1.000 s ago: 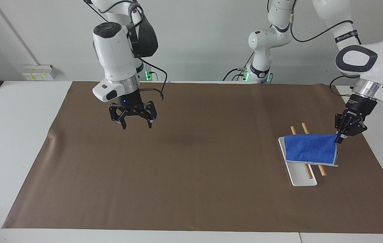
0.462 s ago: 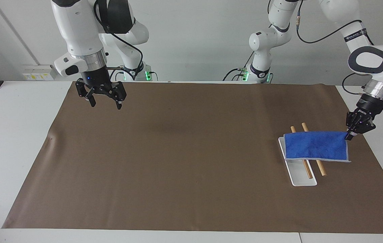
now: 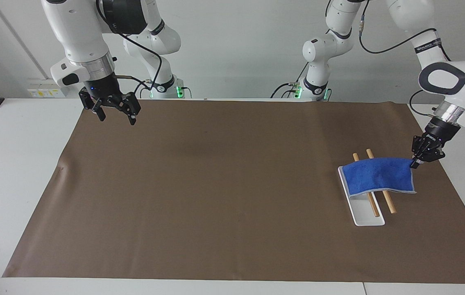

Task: Right arm passes towel to left arm to hang
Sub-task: 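Drape the towel over the wooden dowels while the right gripper withdraws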

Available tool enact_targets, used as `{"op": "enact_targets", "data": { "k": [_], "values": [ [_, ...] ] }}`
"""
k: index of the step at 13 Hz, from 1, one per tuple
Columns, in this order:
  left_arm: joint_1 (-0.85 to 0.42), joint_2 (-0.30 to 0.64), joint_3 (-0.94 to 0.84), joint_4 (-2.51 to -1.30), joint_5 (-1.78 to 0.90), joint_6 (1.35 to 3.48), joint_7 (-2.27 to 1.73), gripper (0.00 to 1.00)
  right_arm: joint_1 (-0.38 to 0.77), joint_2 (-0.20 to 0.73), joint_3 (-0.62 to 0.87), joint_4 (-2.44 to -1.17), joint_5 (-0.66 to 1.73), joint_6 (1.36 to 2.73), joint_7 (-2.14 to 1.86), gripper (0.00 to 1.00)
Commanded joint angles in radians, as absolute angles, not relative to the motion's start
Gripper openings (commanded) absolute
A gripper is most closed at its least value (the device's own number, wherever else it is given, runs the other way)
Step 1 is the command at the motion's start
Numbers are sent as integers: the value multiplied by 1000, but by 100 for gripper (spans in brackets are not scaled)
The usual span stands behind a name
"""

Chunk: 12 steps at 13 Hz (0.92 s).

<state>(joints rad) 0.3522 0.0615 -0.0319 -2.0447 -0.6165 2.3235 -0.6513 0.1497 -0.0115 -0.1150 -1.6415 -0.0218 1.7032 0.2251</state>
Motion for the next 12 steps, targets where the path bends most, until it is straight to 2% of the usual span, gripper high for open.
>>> {"op": "enact_targets", "data": {
  "k": [1, 2, 4, 6, 9, 12],
  "values": [
    [382, 31, -40, -2066, -598, 2316, -641, 76, 88, -44, -94, -1674, 0, 1691, 199, 100],
    [374, 31, -40, -2074, -598, 2331, -643, 100, 68, -44, -87, -1657, -5, 1675, 190, 100],
    [383, 31, -40, -2071, -598, 2329, -640, 100, -6, -20, -65, -1583, -6, 1593, 103, 100],
    [383, 31, -40, -2063, -598, 2318, -638, 100, -28, -14, -63, -1557, -3, 1557, 91, 100],
    [367, 22, -40, -2052, -553, 2312, -638, 100, -18, -67, -61, -1661, -8, 1577, 92, 100],
    [312, -21, -43, -2043, -448, 2241, -649, 100, -17, -69, -60, -1663, -8, 1585, 90, 100]
  ]
}}
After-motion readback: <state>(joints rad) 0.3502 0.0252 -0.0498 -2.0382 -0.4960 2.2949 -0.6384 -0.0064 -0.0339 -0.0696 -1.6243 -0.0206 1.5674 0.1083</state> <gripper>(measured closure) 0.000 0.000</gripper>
